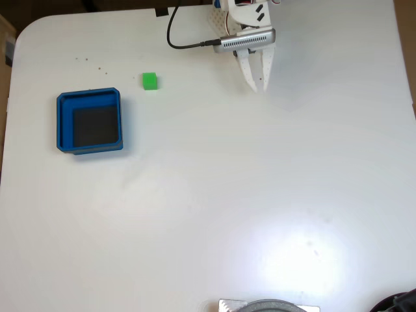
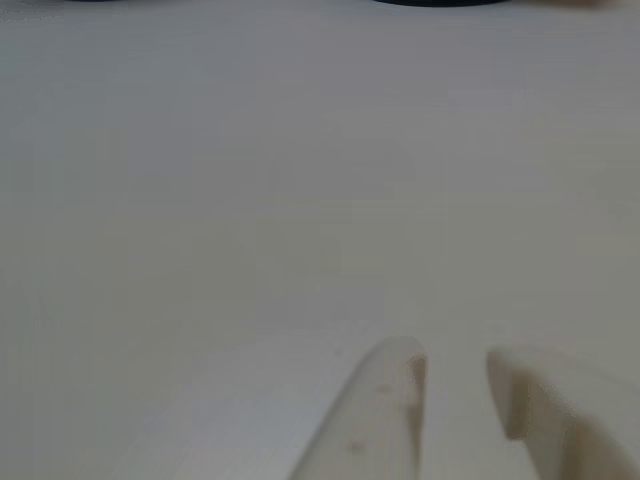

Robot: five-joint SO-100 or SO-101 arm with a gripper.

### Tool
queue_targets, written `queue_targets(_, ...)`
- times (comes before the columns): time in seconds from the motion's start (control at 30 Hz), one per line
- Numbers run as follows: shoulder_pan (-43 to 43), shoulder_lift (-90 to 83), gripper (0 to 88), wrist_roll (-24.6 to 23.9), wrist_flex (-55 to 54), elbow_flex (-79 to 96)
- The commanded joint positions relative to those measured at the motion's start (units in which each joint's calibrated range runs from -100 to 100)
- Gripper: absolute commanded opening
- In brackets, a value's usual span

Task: Pick up green cube and drop it in the blue box

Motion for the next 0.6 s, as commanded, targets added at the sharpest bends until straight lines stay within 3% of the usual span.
queue_targets(0.0, -0.4, -0.7, 2.5, -0.1, -1.3, 0.5)
queue_targets(0.57, -0.4, -0.7, 2.5, 0.1, -1.3, 0.5)
